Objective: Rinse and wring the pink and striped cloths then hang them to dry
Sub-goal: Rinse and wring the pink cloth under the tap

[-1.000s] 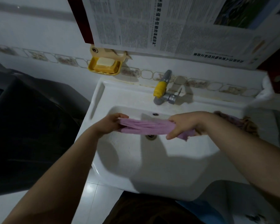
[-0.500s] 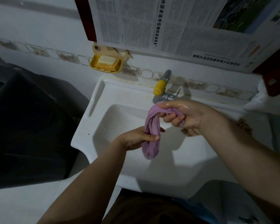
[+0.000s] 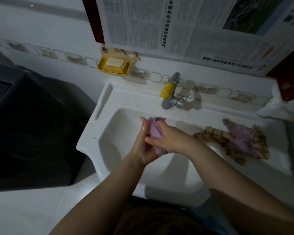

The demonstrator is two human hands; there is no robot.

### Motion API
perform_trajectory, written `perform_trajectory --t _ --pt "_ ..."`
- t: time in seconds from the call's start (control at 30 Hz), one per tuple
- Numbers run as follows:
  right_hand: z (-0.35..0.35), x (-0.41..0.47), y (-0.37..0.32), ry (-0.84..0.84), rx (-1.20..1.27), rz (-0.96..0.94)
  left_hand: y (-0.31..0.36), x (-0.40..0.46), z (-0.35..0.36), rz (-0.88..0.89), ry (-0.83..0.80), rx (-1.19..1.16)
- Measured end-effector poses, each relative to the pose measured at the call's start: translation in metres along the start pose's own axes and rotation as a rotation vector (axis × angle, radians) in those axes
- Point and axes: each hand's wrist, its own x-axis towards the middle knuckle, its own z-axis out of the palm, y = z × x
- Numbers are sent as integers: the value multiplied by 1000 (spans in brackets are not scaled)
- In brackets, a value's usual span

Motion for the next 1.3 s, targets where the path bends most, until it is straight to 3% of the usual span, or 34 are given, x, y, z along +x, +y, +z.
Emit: perform_trajectory --t 0.1,0.17,0.23,0.33,0.43,0.5,0.6,0.73,0.8,0.87,0.93,1.0,1.13,1.3 --pt "-12 -18 -2 -68 -121 -36 8 -3 -7 34 23 78" --pt "-31 -26 4 67 -132 -60 20 -9 -11 -58 21 149" --pt "-46 -27 16 215 -400 -142 34 -15 -10 -179 -53 240" --pt "-43 -9 34 379 -951 -540 46 -17 8 -387 -212 533" --pt "-38 14 44 495 -991 -1034 45 -8 30 -682 -336 750" --pt "-36 21 49 473 -1053 -1076 40 -3 38 -789 -199 913" --pt "-25 22 51 515 -1198 -718 33 4 35 -589 173 1378" --pt "-21 15 38 178 -833 -265 18 10 34 -230 258 2080" --pt "-18 19 37 28 -592 -170 16 8 30 43 256 2403" --pt "-15 21 42 -104 -297 -59 17 7 25 277 177 2640" --pt "-13 18 47 -217 184 93 20 7 23 431 62 2747" --pt "-8 9 52 -315 498 172 26 9 22 579 -109 2843" --pt "4 0 53 -441 851 255 42 13 21 970 -542 2823" --pt "1 -9 42 -533 1174 231 61 22 40 1294 -749 2752"
